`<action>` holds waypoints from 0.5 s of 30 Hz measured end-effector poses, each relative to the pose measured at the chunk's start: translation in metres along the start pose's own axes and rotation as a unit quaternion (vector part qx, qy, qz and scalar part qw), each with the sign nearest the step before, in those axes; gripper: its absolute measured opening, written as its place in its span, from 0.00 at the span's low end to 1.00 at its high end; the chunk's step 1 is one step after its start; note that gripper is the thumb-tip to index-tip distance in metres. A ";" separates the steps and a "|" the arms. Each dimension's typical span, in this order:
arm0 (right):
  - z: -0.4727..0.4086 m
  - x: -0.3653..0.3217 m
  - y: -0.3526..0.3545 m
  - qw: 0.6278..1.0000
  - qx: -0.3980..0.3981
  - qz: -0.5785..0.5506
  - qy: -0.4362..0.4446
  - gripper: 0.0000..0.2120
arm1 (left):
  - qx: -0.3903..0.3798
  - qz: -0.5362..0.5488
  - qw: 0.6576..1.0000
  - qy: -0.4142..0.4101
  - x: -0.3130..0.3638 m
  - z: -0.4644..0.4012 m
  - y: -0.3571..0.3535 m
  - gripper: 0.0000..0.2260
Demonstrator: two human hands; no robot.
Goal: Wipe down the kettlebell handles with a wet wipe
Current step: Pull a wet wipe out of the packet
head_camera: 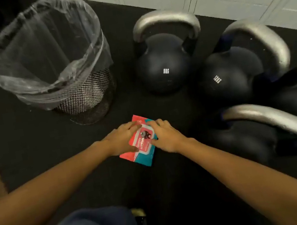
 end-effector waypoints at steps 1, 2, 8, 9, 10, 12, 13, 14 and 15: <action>-0.003 -0.003 -0.004 1.000 0.014 0.000 0.005 0.29 | -0.008 -0.019 1.000 -0.008 -0.001 0.000 -0.006 0.42; -0.007 -0.006 -0.006 0.999 0.031 -0.010 0.005 0.27 | -0.012 -0.037 0.999 -0.015 -0.004 -0.001 -0.009 0.43; -0.032 -0.016 -0.042 0.984 0.043 -0.137 -0.103 0.30 | -0.007 -0.067 0.998 -0.012 -0.019 -0.010 -0.024 0.47; -0.036 -0.017 -0.046 0.980 0.056 -0.143 -0.125 0.32 | 0.000 -0.070 0.997 -0.010 -0.019 -0.010 -0.026 0.48; -0.038 -0.017 -0.049 0.977 0.073 -0.140 -0.144 0.33 | 0.006 -0.074 0.997 -0.006 -0.020 -0.011 -0.028 0.48; -0.039 -0.018 -0.052 0.971 0.104 -0.122 -0.176 0.34 | 0.004 -0.083 0.997 0.009 -0.020 -0.013 -0.031 0.49; -0.039 -0.019 -0.052 0.969 0.116 -0.114 -0.188 0.35 | -0.003 -0.088 0.996 0.017 -0.020 -0.014 -0.031 0.49; -0.039 -0.019 -0.051 0.965 0.125 -0.113 -0.199 0.36 | -0.008 -0.092 0.995 0.023 -0.021 -0.015 -0.031 0.50; -0.039 -0.019 -0.051 0.963 0.129 -0.116 -0.208 0.37 | -0.013 -0.092 0.995 0.028 -0.021 -0.017 -0.029 0.51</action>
Point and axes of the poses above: each hand's wrist, its own z-axis away from the middle knuckle, its own y-axis out of the back of the hand, x = y × z, the point moved 5 cm from there along -z, towards the middle knuckle, and after that the axes turned 12 degrees about -y, right-handed, at the moved point
